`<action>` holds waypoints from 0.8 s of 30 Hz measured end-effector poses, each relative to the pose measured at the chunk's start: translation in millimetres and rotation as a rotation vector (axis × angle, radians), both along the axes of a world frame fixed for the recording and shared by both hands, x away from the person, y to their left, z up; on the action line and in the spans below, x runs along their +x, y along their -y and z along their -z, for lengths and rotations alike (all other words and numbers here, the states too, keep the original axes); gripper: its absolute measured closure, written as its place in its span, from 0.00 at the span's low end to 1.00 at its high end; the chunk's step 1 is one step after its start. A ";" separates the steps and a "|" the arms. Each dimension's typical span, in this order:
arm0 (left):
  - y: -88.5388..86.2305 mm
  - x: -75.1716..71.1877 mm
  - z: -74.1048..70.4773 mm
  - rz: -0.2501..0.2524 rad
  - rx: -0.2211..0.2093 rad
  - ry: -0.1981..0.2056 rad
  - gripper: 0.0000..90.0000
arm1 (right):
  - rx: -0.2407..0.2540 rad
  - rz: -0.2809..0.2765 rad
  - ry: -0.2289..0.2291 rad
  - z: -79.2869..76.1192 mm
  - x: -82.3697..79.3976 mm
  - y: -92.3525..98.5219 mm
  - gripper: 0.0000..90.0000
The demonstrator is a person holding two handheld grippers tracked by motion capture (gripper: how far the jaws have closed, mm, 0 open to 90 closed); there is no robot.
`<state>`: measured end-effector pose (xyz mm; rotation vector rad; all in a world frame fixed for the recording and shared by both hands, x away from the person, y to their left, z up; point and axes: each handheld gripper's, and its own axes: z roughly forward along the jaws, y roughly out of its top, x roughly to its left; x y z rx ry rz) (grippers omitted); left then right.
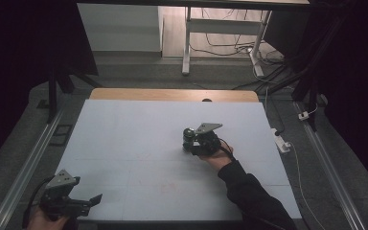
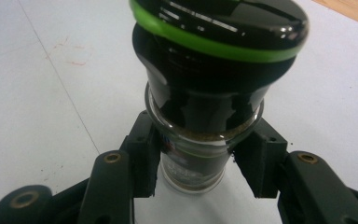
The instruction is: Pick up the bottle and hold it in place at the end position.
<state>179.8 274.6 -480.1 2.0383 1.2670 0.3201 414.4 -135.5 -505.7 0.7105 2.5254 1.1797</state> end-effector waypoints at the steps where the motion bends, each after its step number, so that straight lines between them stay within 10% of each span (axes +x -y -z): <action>1: 0.0 0.0 0.0 0.000 0.000 0.000 0.00 | 0.001 0.002 -0.002 -0.1 0.2 0.1 0.59; 24: -0.1 0.3 0.2 -0.004 -0.003 -0.005 0.00 | 0.028 0.017 0.011 -17.5 7.0 -17.2 0.59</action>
